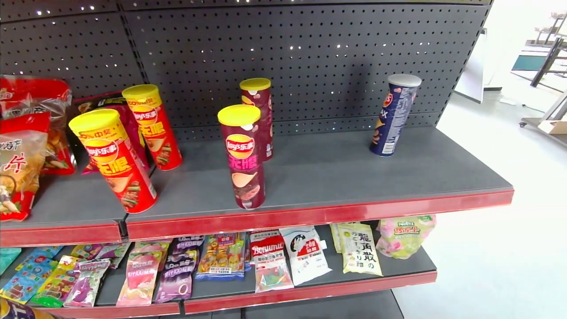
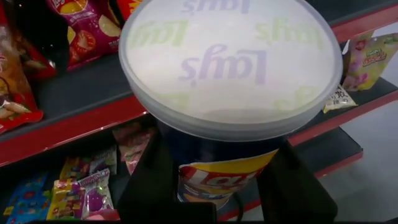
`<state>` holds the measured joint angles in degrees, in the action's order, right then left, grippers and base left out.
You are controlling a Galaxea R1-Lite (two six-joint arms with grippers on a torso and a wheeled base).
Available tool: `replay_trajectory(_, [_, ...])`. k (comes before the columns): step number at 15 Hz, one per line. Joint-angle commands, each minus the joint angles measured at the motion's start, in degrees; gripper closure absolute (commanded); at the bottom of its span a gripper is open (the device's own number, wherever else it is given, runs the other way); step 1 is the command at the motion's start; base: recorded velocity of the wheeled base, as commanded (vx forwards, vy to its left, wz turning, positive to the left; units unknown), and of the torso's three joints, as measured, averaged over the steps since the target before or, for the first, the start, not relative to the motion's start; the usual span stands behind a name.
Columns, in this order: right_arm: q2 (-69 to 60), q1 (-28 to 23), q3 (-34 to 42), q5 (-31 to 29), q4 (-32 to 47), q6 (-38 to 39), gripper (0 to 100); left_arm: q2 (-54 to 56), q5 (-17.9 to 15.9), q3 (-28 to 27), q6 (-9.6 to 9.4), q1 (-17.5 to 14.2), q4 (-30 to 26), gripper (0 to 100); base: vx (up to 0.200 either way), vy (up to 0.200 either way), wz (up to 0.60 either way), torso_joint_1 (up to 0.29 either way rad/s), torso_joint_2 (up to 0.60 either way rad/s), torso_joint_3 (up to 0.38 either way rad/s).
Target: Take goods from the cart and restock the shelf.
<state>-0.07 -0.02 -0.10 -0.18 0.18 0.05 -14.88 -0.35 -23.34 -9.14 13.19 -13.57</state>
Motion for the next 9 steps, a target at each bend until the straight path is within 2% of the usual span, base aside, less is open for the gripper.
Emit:
replay_trajectory(1, [0.1, 0.0, 0.0, 0.0, 0.0, 0.0, 0, -0.2, 0.0, 0.0, 0.0, 0.0, 0.0, 100, 0.0, -0.2, 0.0, 0.007, 0.0, 0.002])
replay_trajectory(9, [0.1, 0.0, 0.0, 0.0, 0.0, 0.0, 0, -0.3, 0.0, 0.1, 0.09, 0.0, -0.1, 100, 0.0, -0.2, 0.0, 0.007, 0.0, 0.004])
